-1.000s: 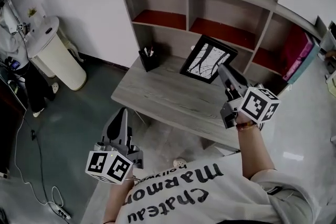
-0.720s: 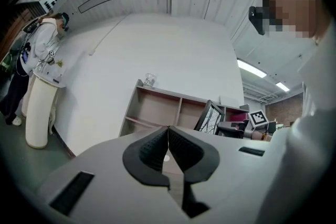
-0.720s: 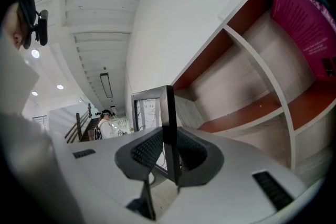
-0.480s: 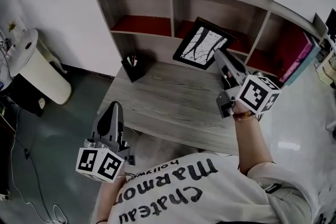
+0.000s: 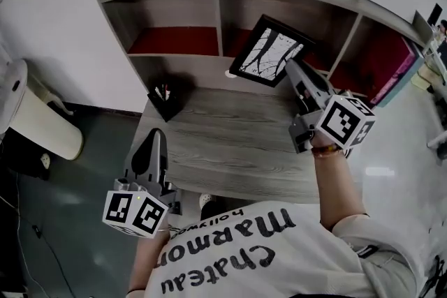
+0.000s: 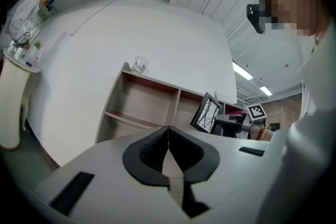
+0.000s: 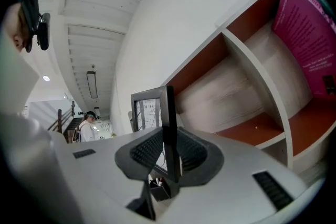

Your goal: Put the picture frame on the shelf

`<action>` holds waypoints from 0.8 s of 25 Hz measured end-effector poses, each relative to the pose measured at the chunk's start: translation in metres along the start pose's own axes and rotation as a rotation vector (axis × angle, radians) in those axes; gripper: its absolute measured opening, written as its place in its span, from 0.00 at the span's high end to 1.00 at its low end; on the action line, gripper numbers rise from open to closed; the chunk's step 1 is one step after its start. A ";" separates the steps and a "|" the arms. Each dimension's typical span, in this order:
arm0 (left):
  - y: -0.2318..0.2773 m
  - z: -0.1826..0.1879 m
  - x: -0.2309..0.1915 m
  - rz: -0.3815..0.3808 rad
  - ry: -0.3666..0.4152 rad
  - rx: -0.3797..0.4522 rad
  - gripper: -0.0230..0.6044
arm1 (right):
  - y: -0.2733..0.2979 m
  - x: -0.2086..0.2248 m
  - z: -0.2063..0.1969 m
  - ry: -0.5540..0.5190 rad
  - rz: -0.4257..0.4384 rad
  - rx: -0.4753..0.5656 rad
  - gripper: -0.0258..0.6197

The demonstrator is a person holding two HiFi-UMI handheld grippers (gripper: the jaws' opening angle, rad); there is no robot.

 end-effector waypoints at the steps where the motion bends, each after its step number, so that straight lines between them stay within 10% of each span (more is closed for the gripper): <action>1: 0.007 0.003 -0.006 -0.023 -0.004 -0.011 0.94 | 0.004 -0.003 0.000 0.002 -0.017 0.002 0.82; 20: 0.079 -0.001 -0.072 -0.223 -0.021 -0.137 0.94 | 0.034 -0.004 0.004 -0.145 -0.255 0.028 0.82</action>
Point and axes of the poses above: the fingertips, and each gripper's own axes: y forward along the fingers, x to its right, z out of its top, the point moved 8 cm from there along -y, backward along the fingers, and after that the axes turned 5 degrees about y, right-handed, at the moved point
